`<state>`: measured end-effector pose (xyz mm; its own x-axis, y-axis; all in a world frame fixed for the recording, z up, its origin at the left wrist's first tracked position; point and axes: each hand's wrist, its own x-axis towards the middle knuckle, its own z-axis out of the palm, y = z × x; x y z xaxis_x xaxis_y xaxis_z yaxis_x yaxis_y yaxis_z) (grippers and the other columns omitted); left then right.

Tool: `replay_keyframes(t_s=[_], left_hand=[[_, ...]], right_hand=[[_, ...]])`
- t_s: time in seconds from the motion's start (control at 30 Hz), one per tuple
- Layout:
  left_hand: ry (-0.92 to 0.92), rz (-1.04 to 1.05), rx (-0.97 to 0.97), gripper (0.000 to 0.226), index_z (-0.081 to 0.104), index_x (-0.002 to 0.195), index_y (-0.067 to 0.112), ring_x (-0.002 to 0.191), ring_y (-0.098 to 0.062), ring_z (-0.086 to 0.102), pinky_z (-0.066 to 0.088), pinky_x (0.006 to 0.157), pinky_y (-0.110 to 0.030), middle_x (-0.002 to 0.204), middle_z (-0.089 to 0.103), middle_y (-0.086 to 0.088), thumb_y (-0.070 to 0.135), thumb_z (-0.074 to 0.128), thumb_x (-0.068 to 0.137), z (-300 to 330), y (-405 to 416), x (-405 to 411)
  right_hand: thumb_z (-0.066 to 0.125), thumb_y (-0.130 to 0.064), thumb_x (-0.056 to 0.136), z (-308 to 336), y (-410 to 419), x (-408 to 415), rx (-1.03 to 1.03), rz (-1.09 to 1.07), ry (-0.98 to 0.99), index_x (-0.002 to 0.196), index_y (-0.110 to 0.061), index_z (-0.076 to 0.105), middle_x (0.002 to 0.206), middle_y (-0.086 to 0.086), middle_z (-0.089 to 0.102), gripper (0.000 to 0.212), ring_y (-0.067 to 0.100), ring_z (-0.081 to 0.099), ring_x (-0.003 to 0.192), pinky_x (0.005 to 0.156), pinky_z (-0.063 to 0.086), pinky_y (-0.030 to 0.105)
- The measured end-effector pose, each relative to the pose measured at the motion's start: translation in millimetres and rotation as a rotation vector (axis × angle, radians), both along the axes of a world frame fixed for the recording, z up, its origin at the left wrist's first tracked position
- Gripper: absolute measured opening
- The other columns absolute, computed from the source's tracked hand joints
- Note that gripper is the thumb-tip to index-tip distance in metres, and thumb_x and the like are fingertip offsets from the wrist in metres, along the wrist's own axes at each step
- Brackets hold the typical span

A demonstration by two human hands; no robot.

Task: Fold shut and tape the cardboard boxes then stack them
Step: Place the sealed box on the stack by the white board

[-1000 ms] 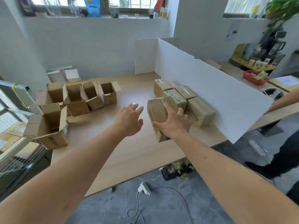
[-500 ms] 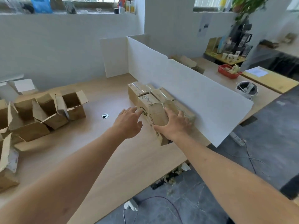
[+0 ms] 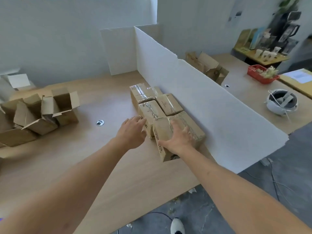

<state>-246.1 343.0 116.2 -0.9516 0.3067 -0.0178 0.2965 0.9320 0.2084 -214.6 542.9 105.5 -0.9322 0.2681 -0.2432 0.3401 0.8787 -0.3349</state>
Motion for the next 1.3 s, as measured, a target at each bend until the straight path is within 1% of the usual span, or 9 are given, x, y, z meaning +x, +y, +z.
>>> replay_keyframes(t_s=[0.1,0.2,0.37,0.6,0.73,0.8,0.97,1.13,1.3], left_hand=[[-0.036,0.068,-0.009,0.051,0.047,0.147,0.017,0.138,-0.029,0.044,0.028,0.117,-0.042,0.15,0.048,-0.009,0.031,0.054,0.098,-14,21,-10],[-0.06,0.148,0.002,0.051,0.047,0.147,0.018,0.138,-0.029,0.044,0.028,0.117,-0.043,0.15,0.048,-0.008,0.03,0.054,0.098,-27,36,-16],[-0.136,0.217,-0.028,0.054,0.043,0.151,0.019,0.142,-0.028,0.041,0.027,0.118,-0.041,0.155,0.043,-0.008,0.031,0.052,0.099,-51,51,-24],[-0.22,0.238,-0.01,0.054,0.044,0.15,0.017,0.141,-0.028,0.042,0.028,0.116,-0.039,0.154,0.044,-0.008,0.03,0.053,0.099,-97,59,-38],[-0.269,0.231,0.024,0.054,0.042,0.15,0.015,0.14,-0.029,0.042,0.029,0.115,-0.04,0.153,0.044,-0.01,0.029,0.053,0.099,-122,57,-43],[-0.279,0.232,0.036,0.054,0.042,0.15,0.014,0.139,-0.031,0.043,0.029,0.114,-0.04,0.153,0.044,-0.012,0.029,0.053,0.099,-131,55,-46],[-0.305,0.209,0.059,0.057,0.039,0.153,0.014,0.144,-0.03,0.038,0.025,0.119,-0.043,0.155,0.042,-0.012,0.028,0.052,0.099,-148,53,-47],[-0.309,0.19,0.066,0.059,0.038,0.153,0.015,0.144,-0.031,0.038,0.024,0.121,-0.045,0.153,0.043,-0.012,0.028,0.053,0.098,-163,52,-45],[-0.321,0.174,0.045,0.06,0.037,0.154,0.016,0.146,-0.032,0.035,0.021,0.122,-0.045,0.156,0.04,-0.012,0.028,0.053,0.098,-171,52,-42]], right_hand=[[0.072,-0.077,0.056,-17,18,-20,0.015,0.074,-0.011,0.138,-0.048,0.024,0.129,0.014,0.041,0.1,0.038,0.044,0.121,0.089,0.039,0.045],[0.068,-0.078,0.053,-34,29,-35,-0.006,0.148,-0.029,0.138,-0.05,0.023,0.124,0.013,0.041,0.1,0.037,0.044,0.116,0.083,0.033,0.043],[0.064,-0.079,0.055,-61,37,-56,-0.003,0.195,-0.078,0.14,-0.052,0.023,0.126,0.01,0.041,0.098,0.035,0.043,0.117,0.094,0.041,0.043],[0.063,-0.078,0.057,-104,32,-72,0.014,0.192,-0.135,0.145,-0.049,0.028,0.129,0.007,0.038,0.099,0.033,0.042,0.117,0.099,0.038,0.041],[0.064,-0.079,0.063,-127,28,-74,0.043,0.183,-0.183,0.148,-0.049,0.022,0.138,0.01,0.035,0.099,0.034,0.041,0.12,0.104,0.037,0.042],[0.064,-0.078,0.067,-137,28,-77,0.062,0.184,-0.19,0.149,-0.049,0.02,0.147,0.013,0.031,0.098,0.036,0.04,0.126,0.108,0.036,0.044],[0.066,-0.076,0.073,-153,27,-80,0.08,0.174,-0.206,0.152,-0.045,0.022,0.16,0.021,0.02,0.095,0.04,0.032,0.14,0.118,0.029,0.047],[0.064,-0.078,0.078,-169,27,-79,0.095,0.226,-0.183,0.156,-0.041,0.016,0.164,0.025,0.009,0.099,0.042,0.019,0.151,0.125,0.019,0.049],[0.058,-0.08,0.081,-182,31,-78,0.133,0.262,-0.179,0.159,-0.042,0.008,0.166,0.025,0.0,0.1,0.039,0.008,0.155,0.124,0.023,0.047]])
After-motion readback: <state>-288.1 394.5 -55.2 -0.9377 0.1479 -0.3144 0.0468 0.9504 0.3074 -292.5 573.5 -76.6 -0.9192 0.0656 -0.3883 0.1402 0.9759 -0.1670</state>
